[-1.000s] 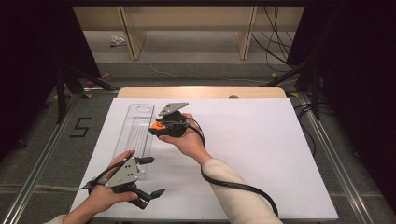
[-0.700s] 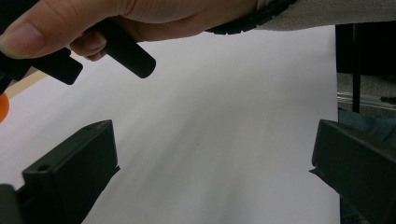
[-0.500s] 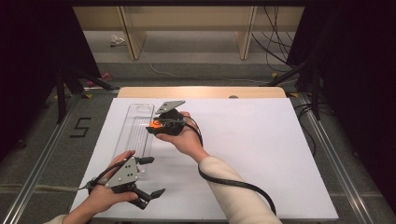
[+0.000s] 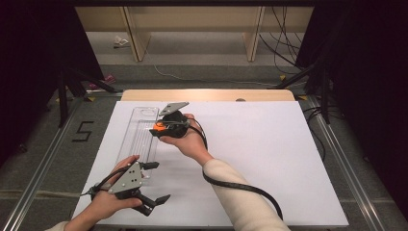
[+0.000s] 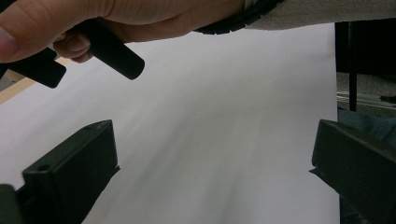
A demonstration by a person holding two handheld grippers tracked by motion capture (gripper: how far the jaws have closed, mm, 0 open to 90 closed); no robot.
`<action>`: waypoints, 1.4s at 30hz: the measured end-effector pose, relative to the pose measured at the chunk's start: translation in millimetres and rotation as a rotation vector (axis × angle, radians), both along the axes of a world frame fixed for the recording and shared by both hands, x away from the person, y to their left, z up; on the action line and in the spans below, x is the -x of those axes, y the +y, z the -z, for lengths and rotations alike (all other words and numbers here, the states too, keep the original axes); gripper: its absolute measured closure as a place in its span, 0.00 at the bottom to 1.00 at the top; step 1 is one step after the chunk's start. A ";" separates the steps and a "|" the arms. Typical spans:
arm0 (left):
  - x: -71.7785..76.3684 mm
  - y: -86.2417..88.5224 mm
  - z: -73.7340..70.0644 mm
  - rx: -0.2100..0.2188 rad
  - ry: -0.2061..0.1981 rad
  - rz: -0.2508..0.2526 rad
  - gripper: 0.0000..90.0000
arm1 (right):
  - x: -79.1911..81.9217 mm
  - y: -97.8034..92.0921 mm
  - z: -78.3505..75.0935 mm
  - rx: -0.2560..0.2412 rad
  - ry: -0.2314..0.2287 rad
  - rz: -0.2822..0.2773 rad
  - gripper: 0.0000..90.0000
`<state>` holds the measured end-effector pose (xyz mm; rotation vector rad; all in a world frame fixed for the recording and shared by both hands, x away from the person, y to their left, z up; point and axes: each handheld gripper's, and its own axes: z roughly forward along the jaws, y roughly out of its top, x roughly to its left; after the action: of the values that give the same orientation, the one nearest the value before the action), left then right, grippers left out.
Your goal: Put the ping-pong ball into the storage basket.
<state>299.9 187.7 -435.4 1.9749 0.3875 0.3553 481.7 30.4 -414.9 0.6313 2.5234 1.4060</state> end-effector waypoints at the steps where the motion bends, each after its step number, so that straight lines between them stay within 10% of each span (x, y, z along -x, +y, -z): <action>1: 0.0 0.0 0.0 0.000 0.000 0.000 0.00 | -0.3 0.7 0.1 0.002 0.001 0.000 0.57; 42: 0.3 -0.3 0.0 0.000 -0.001 0.005 0.00 | -7.8 24.3 -1.7 0.019 0.011 -0.027 0.57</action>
<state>299.6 187.4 -435.4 1.9753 0.3812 0.3533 489.5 54.7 -413.2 0.6053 2.5596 1.3893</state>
